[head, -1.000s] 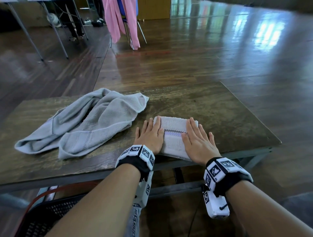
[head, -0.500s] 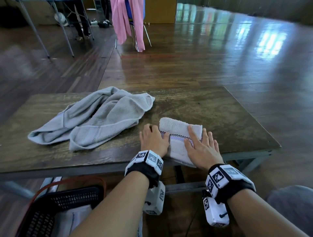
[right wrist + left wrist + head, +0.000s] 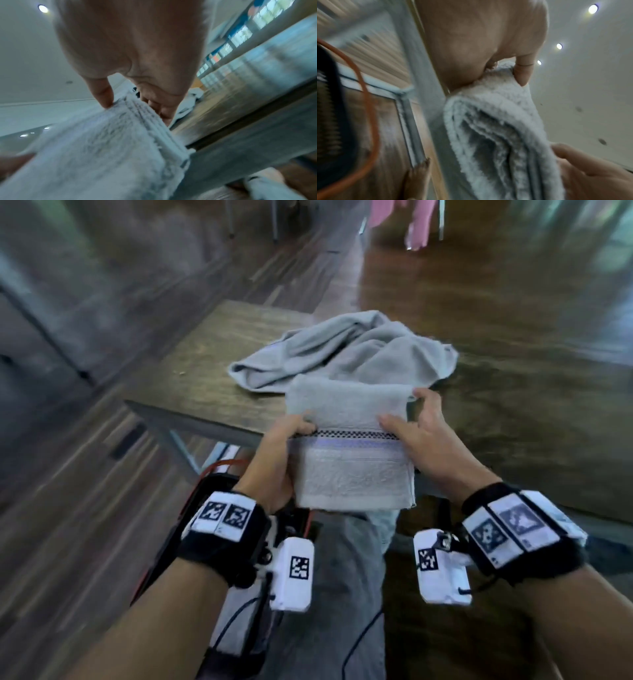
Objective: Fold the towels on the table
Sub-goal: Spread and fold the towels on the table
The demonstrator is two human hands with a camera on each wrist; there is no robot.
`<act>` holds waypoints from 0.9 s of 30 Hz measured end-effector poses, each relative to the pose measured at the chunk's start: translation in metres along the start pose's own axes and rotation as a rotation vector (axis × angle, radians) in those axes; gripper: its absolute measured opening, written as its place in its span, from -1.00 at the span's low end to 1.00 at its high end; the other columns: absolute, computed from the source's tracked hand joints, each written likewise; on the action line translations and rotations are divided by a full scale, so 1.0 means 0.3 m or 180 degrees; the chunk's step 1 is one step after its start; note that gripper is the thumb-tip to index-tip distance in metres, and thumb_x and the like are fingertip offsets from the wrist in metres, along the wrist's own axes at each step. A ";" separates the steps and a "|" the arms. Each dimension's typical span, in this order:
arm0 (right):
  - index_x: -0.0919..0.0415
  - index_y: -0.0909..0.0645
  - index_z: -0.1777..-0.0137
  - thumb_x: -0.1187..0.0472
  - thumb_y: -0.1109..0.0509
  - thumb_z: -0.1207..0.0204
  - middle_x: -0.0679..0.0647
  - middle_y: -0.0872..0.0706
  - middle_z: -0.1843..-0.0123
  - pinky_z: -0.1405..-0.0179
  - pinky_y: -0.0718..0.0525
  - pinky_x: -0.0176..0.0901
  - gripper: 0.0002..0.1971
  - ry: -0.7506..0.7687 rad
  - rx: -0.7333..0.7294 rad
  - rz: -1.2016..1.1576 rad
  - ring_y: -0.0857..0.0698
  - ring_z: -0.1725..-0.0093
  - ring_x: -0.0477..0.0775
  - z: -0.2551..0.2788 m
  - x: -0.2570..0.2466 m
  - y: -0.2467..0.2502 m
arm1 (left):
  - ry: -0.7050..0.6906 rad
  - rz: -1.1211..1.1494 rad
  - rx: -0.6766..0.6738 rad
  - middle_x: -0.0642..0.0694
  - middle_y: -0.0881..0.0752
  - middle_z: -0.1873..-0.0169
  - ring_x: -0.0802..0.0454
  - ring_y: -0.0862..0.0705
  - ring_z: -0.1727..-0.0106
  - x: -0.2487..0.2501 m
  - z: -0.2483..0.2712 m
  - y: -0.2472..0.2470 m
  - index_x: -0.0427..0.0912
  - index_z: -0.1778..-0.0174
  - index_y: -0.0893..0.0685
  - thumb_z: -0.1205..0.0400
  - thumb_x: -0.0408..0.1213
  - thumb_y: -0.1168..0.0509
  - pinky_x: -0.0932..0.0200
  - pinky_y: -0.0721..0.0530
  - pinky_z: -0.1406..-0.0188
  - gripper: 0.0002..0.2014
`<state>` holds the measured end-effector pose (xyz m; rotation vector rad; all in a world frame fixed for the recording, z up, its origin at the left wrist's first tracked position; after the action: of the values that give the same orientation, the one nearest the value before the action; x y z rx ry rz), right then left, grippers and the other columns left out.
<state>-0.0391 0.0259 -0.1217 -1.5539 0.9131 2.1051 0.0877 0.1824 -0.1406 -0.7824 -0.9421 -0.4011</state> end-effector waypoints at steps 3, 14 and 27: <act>-0.15 0.05 -0.61 0.18 -0.38 -0.59 0.16 -0.72 -0.14 0.01 -0.72 0.08 -0.23 0.0365 -0.0654 0.0339 -0.77 -0.01 0.05 -0.051 -0.091 -0.231 | -0.0254 0.0444 0.0398 -0.19 -0.78 0.03 -0.17 -0.75 0.03 0.001 0.060 0.243 -0.18 -0.06 -0.70 -0.59 -0.30 -0.20 0.03 -0.74 0.06 -0.78; 0.08 -0.19 -0.43 0.25 -0.37 -0.62 0.22 -0.64 -0.09 0.05 -0.64 0.09 -0.50 0.0323 -0.2071 0.2104 -0.66 0.02 0.24 -0.076 0.162 -1.032 | 0.0735 -0.0067 0.3384 -0.25 -0.63 0.19 -0.11 -0.63 0.25 -0.521 0.288 0.876 -0.13 -0.14 -0.38 -0.60 -0.29 -0.41 -0.12 -0.66 0.21 -0.66; 0.17 -0.33 -0.58 0.27 -0.27 -0.68 0.27 -0.59 -0.48 -0.37 -0.59 0.11 -0.53 -0.0400 -0.2645 0.2430 -0.60 -0.40 0.27 -0.057 0.461 -1.127 | 0.2310 -0.0142 0.3213 -0.48 -0.63 -0.32 -0.41 -0.65 -0.32 -0.797 0.242 0.939 -0.46 -0.37 -0.57 -0.53 -0.27 -0.27 -0.21 -0.66 -0.33 -0.49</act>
<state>0.1418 0.2471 -0.3500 -1.4937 0.6658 3.4044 0.0908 0.4187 -0.4337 0.3119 -0.3662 -0.1719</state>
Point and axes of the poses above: each hand's wrist, its own z-axis away from the middle knuckle, its own y-axis out of the back of the hand, x = y × z, the point moved 4 cm from there along -z, towards the middle knuckle
